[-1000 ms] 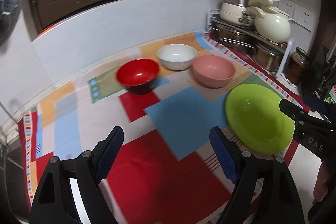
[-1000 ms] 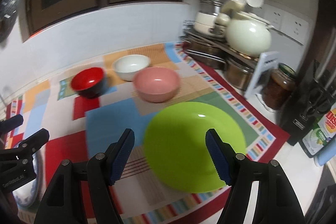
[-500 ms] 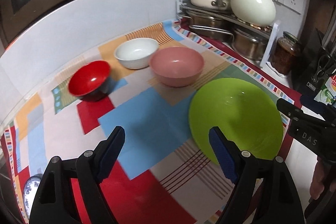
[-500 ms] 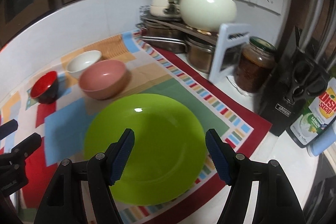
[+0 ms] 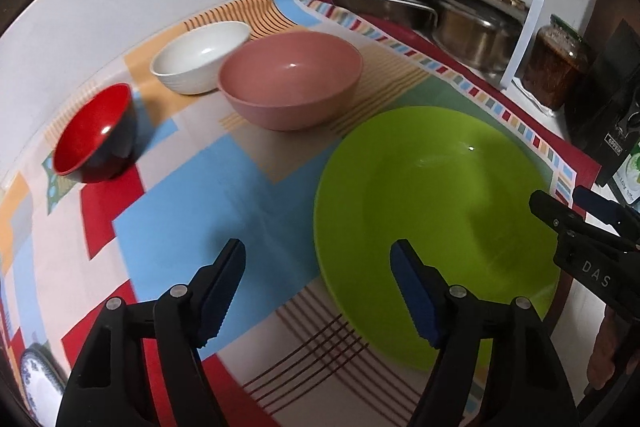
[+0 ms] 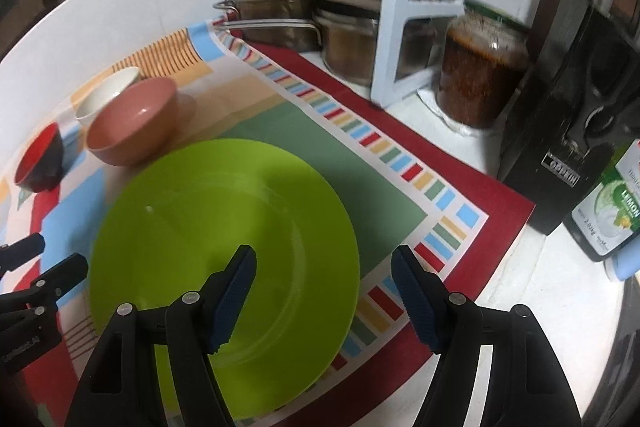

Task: Organize plates and bowls
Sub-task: 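Move both grippers toward the lime-green plate beside the pink bowl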

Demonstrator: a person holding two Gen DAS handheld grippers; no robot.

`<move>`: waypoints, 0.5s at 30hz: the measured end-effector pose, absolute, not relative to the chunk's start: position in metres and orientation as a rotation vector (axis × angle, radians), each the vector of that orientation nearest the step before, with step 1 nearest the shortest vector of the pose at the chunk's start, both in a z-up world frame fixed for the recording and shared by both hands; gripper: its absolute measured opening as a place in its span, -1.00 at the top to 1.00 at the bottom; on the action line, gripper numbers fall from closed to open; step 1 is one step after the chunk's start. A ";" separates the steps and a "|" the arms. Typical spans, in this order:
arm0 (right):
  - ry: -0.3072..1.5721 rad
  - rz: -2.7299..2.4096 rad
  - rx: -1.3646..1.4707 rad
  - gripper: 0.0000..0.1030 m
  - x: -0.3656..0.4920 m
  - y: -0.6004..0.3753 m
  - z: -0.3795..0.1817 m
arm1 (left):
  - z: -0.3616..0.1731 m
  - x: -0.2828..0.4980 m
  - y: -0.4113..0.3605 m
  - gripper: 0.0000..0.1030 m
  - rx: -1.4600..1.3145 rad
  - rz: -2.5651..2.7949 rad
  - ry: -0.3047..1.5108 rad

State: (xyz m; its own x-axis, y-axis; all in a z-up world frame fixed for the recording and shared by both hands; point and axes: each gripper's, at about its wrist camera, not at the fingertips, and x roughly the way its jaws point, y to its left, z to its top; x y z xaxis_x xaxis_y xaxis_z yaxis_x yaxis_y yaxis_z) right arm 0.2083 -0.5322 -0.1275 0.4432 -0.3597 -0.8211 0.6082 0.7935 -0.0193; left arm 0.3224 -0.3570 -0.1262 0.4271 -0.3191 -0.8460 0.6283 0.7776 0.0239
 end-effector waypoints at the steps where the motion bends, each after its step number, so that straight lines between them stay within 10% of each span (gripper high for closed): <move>1: 0.939 -0.612 0.303 -0.37 0.209 -0.535 -0.130 | -0.128 0.324 -0.359 -0.46 0.369 -0.610 0.962; 15: 0.978 -0.614 0.319 -0.23 0.219 -0.549 -0.145 | -0.147 0.339 -0.379 -0.21 0.367 -0.640 0.989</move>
